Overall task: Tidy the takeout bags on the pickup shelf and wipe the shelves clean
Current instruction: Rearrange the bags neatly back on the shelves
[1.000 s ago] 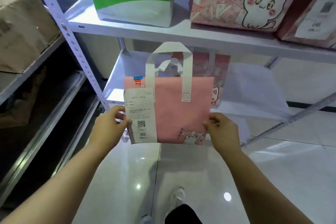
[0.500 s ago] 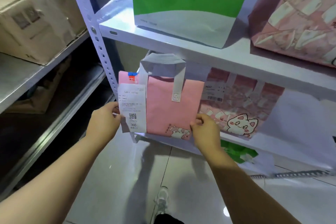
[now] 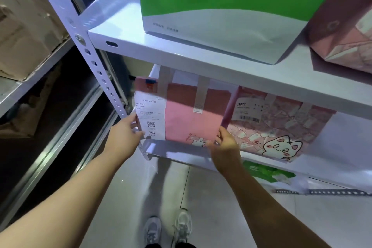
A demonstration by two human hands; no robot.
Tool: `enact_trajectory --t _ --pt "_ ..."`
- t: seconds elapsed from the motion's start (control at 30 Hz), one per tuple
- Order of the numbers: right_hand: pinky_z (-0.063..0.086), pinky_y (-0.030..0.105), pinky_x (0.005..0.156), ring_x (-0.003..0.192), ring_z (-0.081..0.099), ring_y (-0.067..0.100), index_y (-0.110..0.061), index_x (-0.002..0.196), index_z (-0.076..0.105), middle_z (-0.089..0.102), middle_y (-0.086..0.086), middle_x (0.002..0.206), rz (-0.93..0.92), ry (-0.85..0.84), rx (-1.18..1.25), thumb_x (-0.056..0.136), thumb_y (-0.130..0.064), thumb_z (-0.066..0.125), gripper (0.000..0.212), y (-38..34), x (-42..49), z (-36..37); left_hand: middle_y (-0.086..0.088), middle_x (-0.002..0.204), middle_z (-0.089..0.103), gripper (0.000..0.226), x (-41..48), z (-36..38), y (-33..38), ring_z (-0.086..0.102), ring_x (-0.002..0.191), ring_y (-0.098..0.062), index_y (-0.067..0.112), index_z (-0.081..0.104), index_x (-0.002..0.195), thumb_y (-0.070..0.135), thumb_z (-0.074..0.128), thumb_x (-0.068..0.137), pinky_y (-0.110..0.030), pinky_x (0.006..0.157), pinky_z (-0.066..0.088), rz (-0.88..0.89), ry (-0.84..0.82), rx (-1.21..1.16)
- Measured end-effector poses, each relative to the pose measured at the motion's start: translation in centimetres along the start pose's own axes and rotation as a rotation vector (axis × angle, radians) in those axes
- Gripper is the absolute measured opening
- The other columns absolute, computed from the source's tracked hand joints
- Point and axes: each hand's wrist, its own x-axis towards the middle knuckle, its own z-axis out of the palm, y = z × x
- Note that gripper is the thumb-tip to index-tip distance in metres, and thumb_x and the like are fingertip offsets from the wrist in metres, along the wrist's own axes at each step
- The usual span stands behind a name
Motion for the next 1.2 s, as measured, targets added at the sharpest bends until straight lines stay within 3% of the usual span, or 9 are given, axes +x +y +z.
enact_trajectory --t 0.13,0.33,0.47,0.57,0.63,0.77,0.93,1.03,1.2 --pt "0.041 0.019 0.089 0.099 0.061 0.03 0.001 0.129 0.05 0.062 0.021 0.115 -0.122 0.145 -0.158 0.076 0.009 0.061 0.055 0.2 0.2 0.8 0.017 0.106 0.058 0.061 1.8 -0.2 -0.1 0.055 0.094 -0.007 0.039 0.049 0.126 0.004 0.064 0.078 -0.009 0.069 0.036 0.077 -0.058 -0.004" --pt "0.046 0.024 0.092 0.088 0.061 0.024 -0.001 0.128 0.051 0.063 0.019 0.11 -0.121 0.168 -0.161 0.078 0.006 0.062 0.052 -0.1 0.3 1.4 0.025 0.11 0.05 0.068 3.0 -0.3 -0.8 0.054 0.101 -0.006 0.046 0.042 0.128 0.005 0.063 0.078 -0.01 0.073 0.036 0.141 -0.111 -0.061" --pt "0.047 0.036 0.092 0.1 0.06 0.028 -0.01 0.117 0.055 0.063 0.01 0.107 -0.012 0.146 -0.079 0.079 -0.003 0.063 0.038 -0.5 -0.5 1.3 0.022 0.111 0.048 0.059 2.5 -0.4 -1.3 0.049 0.097 0.002 0.048 0.042 0.12 0.014 0.066 0.078 -0.024 0.079 0.04 0.171 -0.103 -0.052" --pt "0.04 0.03 0.099 0.112 0.054 0.024 -0.006 0.126 0.054 0.059 0.008 0.121 0.054 0.2 -0.065 0.083 -0.01 0.063 0.044 -0.2 -1.7 0.6 0.012 0.118 0.053 0.053 1.6 -0.4 -1.6 0.053 0.099 -0.008 0.042 0.048 0.121 0.019 0.067 0.078 -0.03 0.081 0.044 0.164 -0.063 -0.022" --pt "0.039 0.021 0.091 0.104 0.057 0.026 -0.003 0.117 0.06 0.063 0.012 0.114 0.025 0.26 -0.103 0.082 -0.006 0.061 0.035 0.1 -2.9 -0.2 0.003 0.124 0.055 0.049 0.8 0.0 -1.7 0.054 0.103 -0.013 0.027 0.052 0.125 0.018 0.069 0.08 -0.029 0.086 0.044 0.139 -0.055 -0.027" --pt "0.046 0.025 0.079 0.087 0.063 0.029 0.004 0.096 0.068 0.068 0.016 0.095 -0.153 0.289 -0.243 0.081 0.005 0.056 0.019 1.0 -5.6 -2.3 0.0 0.115 0.059 0.035 -1.2 1.1 -1.1 0.057 0.096 -0.015 0.018 0.058 0.114 0.017 0.069 0.081 -0.029 0.082 0.044 0.11 -0.106 -0.063" --pt "0.047 0.034 0.073 0.077 0.058 0.024 -0.006 0.083 0.065 0.066 0.008 0.083 -0.018 0.147 -0.25 0.085 -0.01 0.056 0.01 3.9 -8.2 -6.3 0.004 0.101 0.063 0.017 -4.2 3.6 0.5 0.059 0.09 -0.014 0.023 0.06 0.097 0.018 0.068 0.082 -0.024 0.068 0.042 0.153 -0.222 0.017" --pt "0.048 0.033 0.078 0.084 0.059 0.021 -0.01 0.092 0.067 0.067 0.005 0.091 -0.001 0.117 -0.288 0.088 -0.018 0.059 0.012 6.1 -9.9 -9.4 0.003 0.097 0.063 0.015 -6.5 5.6 2.1 0.059 0.088 -0.014 0.02 0.062 0.096 0.018 0.067 0.083 -0.027 0.073 0.043 0.166 -0.284 0.067" --pt "0.049 0.033 0.077 0.085 0.061 0.023 -0.013 0.094 0.066 0.069 0.007 0.094 -0.007 0.147 -0.347 0.088 -0.021 0.061 0.011 11.3 -12.3 -15.0 0.006 0.089 0.064 0.009 -11.3 10.5 5.0 0.061 0.082 -0.012 0.022 0.062 0.091 0.022 0.067 0.084 -0.022 0.063 0.04 0.184 -0.328 0.121"
